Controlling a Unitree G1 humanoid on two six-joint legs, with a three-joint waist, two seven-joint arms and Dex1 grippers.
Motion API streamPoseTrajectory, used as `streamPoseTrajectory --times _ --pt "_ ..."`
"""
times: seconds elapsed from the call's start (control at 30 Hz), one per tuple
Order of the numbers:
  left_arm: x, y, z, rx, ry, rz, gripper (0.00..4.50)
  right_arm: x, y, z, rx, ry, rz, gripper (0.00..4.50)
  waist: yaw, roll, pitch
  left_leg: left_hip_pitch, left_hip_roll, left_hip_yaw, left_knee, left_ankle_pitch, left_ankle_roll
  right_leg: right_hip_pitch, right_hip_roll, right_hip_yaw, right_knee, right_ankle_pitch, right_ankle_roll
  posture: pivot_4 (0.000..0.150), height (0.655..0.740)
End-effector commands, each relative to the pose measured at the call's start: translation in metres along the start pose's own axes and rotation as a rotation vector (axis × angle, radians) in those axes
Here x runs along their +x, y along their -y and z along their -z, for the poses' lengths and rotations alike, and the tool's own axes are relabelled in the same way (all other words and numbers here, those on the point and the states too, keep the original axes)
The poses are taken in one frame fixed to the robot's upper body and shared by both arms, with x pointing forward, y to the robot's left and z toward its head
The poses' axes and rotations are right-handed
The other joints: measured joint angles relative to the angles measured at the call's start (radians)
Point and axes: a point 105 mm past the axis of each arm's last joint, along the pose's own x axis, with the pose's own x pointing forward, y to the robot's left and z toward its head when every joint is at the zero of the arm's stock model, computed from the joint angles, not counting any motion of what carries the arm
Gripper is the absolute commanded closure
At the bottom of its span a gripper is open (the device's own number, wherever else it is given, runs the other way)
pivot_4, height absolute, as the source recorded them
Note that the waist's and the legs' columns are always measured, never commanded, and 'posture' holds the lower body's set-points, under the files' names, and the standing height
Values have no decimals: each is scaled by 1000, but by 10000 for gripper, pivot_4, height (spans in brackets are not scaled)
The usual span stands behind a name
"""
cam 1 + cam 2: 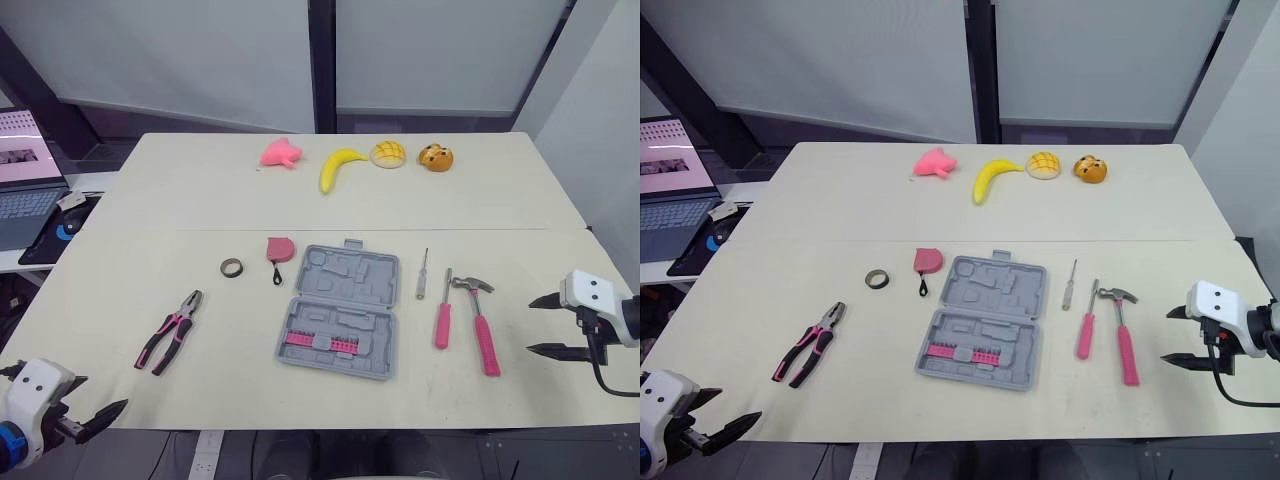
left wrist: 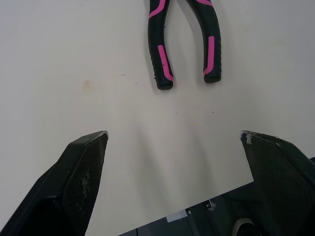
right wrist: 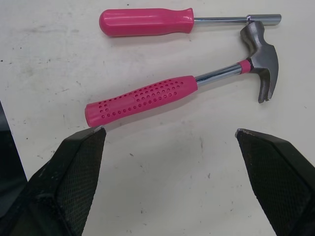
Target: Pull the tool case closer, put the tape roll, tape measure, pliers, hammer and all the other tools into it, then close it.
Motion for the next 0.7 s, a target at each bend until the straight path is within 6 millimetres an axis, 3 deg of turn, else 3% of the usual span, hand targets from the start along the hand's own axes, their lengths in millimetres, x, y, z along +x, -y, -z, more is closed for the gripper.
streamPoseTrajectory --times 0.03,0.53,0.7 --pt "-3 -2 -4 10 7 -7 187 -8 6 -5 -31 -8 27 0 0 0 0 0 0 0 0 0 0 0 0 0 0 0 0 1500 7193" --pt "-9 -4 -5 -24 46 64 187 -11 6 0 -23 -38 19 0 0 0 0 0 0 0 0 0 0 0 0 0 0 0 0 1500 7193" --pt "-12 -12 3 -60 9 47 187 -12 6 4 10 -47 24 0 0 0 0 0 0 0 0 0 0 0 0 0 0 0 0 1500 7193"
